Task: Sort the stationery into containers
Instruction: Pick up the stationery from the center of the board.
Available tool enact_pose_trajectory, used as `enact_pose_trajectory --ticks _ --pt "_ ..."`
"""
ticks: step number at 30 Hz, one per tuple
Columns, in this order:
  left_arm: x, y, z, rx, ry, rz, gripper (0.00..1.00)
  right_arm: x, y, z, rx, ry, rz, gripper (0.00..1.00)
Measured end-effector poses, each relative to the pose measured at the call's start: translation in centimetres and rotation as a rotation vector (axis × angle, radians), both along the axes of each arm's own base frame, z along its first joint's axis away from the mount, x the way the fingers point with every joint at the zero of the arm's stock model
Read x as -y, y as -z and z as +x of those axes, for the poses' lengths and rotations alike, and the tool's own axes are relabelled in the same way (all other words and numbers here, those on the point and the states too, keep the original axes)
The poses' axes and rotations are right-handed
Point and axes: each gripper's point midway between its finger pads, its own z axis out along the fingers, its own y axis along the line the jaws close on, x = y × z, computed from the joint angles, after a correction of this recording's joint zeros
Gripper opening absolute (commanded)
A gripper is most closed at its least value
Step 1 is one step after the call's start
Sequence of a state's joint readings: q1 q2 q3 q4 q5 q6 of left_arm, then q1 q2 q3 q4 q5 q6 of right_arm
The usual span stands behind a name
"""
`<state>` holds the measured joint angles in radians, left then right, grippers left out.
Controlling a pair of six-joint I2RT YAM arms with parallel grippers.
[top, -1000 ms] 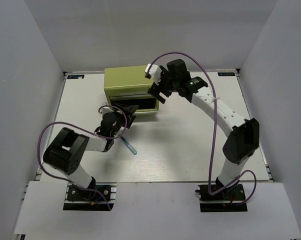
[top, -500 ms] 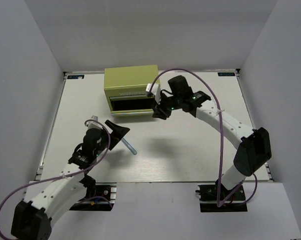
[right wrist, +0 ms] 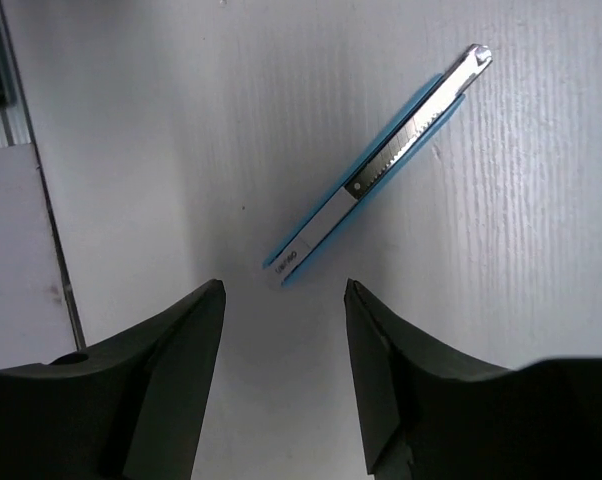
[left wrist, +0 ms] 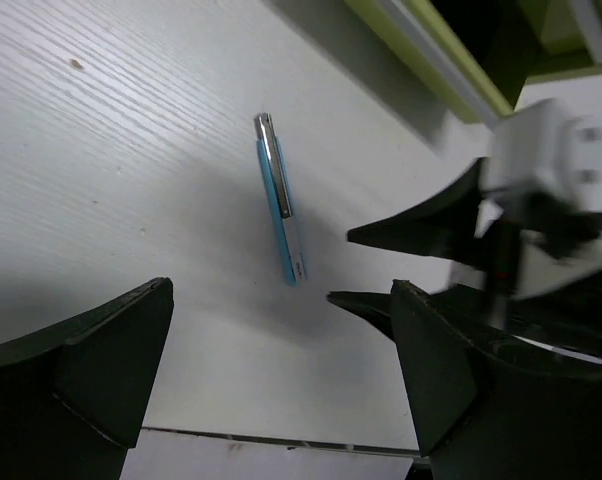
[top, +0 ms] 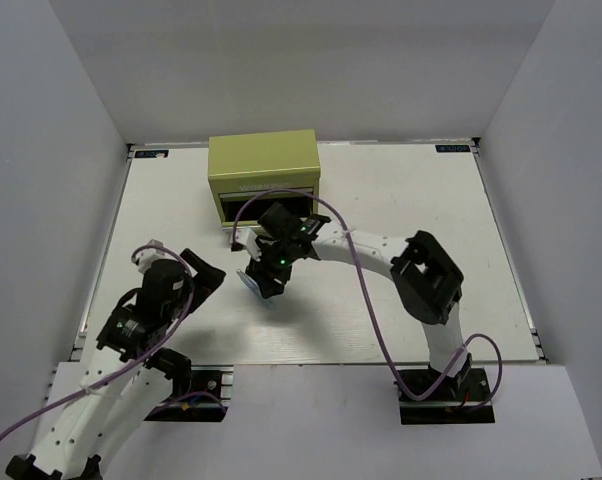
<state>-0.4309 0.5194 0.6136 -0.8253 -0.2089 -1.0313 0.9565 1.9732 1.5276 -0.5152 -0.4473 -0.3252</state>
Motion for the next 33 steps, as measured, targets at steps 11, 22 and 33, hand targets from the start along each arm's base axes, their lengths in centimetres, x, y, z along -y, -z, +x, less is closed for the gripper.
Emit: enact_pose_trajectory --ticks 11,22,33 --pt "-5.2 -7.2 -3.2 0.142 -0.191 0.014 1.00 -2.9 3.1 -0.3 0.051 0.084 -0.082 0.62" --pt "-5.7 -5.9 -4.2 0.093 -0.213 0.017 1.00 -3.6 6.2 1.2 0.196 0.246 -0.176 0.61" --pt "-5.4 -4.7 -3.8 0.074 -0.212 0.025 1.00 -3.5 6.3 2.4 0.253 0.305 -0.174 0.03"
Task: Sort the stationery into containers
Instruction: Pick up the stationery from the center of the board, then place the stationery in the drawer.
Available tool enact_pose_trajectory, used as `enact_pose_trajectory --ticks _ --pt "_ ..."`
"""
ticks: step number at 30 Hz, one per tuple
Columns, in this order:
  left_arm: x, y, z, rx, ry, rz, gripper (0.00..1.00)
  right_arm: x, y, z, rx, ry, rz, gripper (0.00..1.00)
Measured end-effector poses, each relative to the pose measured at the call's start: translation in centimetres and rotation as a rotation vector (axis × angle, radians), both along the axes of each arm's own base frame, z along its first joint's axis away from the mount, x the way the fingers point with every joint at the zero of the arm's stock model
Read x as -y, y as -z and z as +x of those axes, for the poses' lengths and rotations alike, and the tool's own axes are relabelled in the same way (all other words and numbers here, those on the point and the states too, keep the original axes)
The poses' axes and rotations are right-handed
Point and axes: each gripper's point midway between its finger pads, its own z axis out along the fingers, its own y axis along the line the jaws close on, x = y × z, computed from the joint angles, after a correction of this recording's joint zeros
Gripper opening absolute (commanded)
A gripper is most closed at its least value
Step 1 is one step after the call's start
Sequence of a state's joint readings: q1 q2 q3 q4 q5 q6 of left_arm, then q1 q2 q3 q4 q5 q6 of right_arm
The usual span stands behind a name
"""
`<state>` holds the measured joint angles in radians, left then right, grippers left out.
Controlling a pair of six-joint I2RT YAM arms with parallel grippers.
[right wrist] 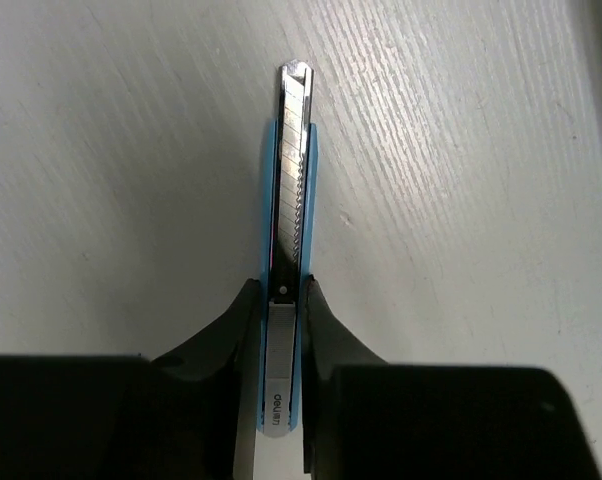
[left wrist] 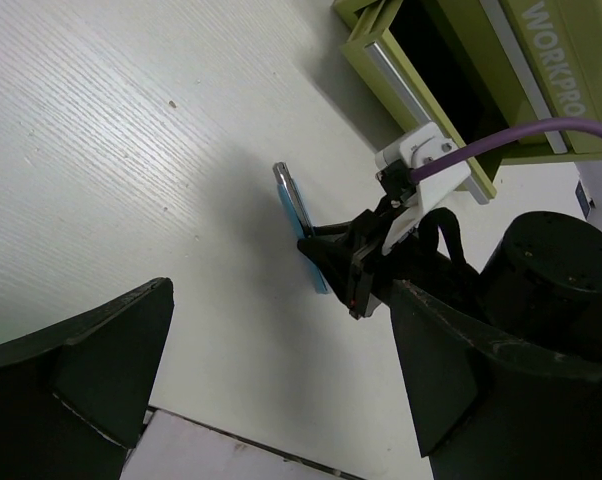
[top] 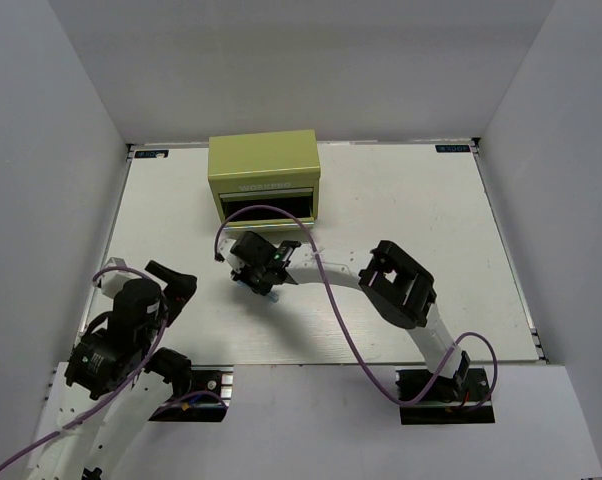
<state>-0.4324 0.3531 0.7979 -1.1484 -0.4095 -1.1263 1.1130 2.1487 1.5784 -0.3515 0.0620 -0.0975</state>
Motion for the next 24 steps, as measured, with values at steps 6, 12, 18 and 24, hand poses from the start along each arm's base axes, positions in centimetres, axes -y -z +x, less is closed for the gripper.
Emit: enact_pose_trajectory --ticks 6,12,18,24 --pt "0.4 0.9 0.4 -0.007 0.006 -0.003 1.00 1.7 -0.1 -0.1 0.038 -0.053 -0.014 0.00" --pt "1.1 2.0 1.0 -0.013 0.025 -0.016 1.00 4.7 -3.1 1.9 0.167 -0.178 -0.049 0.00" --pt "1.9 2.7 1.8 0.000 0.047 -0.033 1.00 5.2 -10.6 6.5 0.387 -0.283 0.020 0.00" --pt "2.5 3.2 2.4 0.007 0.069 -0.037 1.00 4.6 -13.7 10.1 0.489 -0.368 0.033 0.00"
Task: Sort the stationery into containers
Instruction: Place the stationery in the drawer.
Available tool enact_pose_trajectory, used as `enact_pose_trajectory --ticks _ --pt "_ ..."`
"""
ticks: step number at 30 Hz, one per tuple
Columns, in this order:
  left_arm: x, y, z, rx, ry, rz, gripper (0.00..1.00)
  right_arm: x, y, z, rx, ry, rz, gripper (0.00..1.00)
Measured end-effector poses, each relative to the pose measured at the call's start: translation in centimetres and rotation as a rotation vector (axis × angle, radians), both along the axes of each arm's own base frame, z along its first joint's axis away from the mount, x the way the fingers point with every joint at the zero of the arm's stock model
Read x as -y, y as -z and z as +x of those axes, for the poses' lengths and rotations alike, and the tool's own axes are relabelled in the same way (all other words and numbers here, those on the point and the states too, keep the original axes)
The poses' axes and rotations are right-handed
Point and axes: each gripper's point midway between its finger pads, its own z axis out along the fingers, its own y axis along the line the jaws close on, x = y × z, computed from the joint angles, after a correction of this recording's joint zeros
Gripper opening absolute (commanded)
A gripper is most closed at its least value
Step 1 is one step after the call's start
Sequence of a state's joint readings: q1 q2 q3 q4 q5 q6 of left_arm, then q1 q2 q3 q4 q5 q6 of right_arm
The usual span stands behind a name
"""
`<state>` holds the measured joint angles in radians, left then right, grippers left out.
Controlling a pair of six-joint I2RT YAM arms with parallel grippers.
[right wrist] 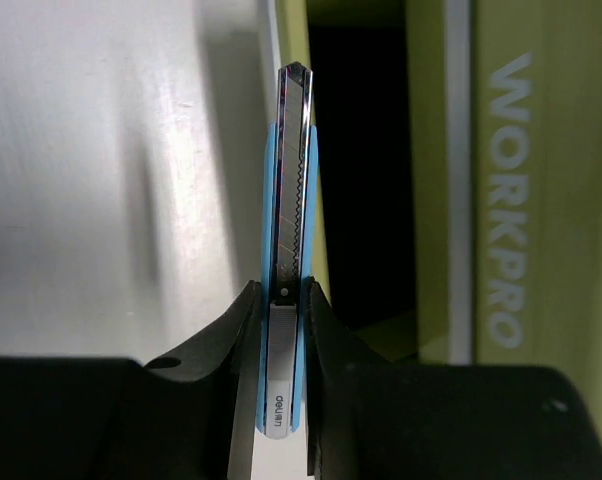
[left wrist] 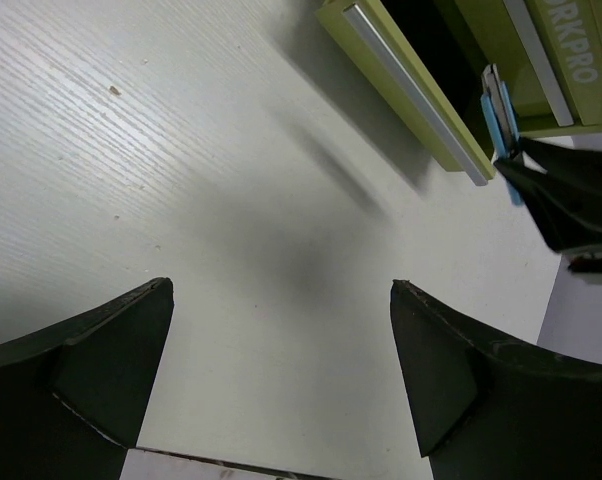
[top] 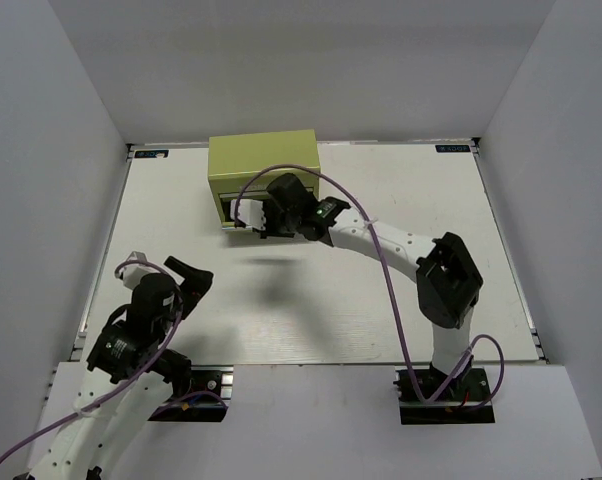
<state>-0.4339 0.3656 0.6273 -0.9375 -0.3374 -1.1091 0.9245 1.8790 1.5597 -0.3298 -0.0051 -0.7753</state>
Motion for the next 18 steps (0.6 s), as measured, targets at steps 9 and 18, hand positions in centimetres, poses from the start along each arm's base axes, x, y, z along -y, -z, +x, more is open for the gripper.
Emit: enact_pose_trajectory --ticks 9,18 --pt "0.6 0.3 0.8 0.002 0.024 0.009 1.00 -3.0 -1.0 6.3 0.120 -0.089 -0.024 0.00" --pt "0.7 0.7 0.8 -0.006 0.032 0.014 1.00 -1.8 3.8 7.9 0.078 -0.106 -0.128 0.74"
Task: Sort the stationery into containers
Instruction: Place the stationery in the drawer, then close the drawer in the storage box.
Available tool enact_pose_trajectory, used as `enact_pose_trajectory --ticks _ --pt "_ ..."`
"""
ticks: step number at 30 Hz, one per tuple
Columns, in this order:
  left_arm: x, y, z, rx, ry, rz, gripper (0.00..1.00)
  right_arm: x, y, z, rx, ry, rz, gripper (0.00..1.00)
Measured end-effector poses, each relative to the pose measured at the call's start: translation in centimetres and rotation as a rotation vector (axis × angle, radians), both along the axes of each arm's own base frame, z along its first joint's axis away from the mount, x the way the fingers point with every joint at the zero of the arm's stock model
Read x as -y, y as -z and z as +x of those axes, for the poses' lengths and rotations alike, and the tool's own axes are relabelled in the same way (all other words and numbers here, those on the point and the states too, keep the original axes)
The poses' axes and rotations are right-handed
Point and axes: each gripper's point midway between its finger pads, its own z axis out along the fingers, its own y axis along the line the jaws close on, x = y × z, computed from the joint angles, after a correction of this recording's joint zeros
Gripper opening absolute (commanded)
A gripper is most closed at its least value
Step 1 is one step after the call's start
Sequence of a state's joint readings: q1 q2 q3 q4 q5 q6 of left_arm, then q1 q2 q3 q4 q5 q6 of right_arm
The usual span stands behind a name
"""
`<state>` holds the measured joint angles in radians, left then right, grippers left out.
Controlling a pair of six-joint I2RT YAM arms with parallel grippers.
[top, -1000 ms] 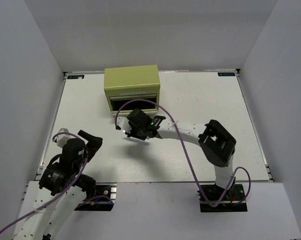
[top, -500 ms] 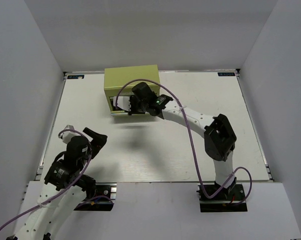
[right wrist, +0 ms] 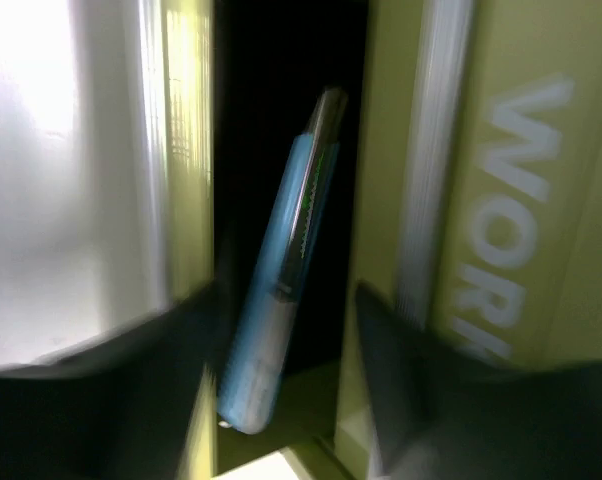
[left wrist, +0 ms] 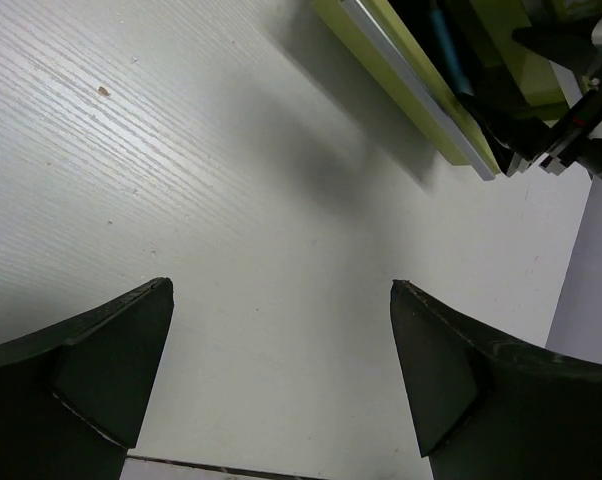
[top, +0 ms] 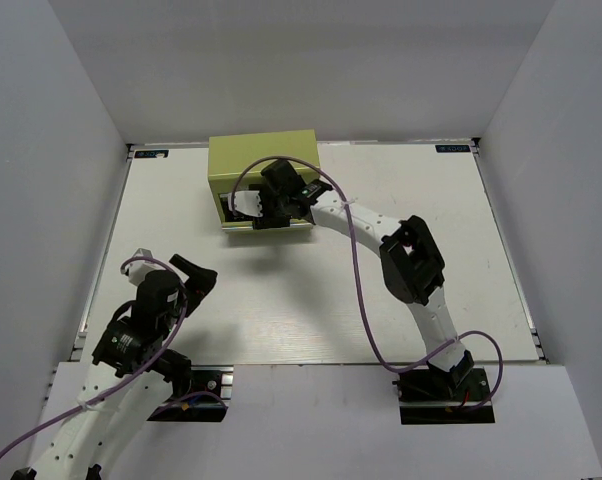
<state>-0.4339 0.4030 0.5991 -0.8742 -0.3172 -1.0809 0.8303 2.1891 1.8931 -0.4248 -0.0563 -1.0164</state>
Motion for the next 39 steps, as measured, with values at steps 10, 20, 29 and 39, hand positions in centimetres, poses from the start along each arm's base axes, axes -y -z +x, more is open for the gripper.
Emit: enact_pose_trajectory --ticks 10,20,29,39 --pt "0.3 -0.1 0.4 0.008 0.004 -0.006 1.00 -0.8 -1.0 -1.3 -0.078 -0.044 0.064 0.02" --pt "0.5 -0.1 0.7 0.007 0.009 -0.010 1.00 0.2 -0.6 -5.7 -0.249 -0.214 0.046 0.00" --pt "0.5 -0.1 0.7 0.007 0.009 -0.010 1.00 -0.2 1.1 -5.7 -0.261 -0.233 -0.006 0.00" --pt "0.5 -0.2 0.7 0.008 0.009 -0.011 1.00 -0.1 5.8 -4.1 -0.270 -0.090 -0.091 0.00"
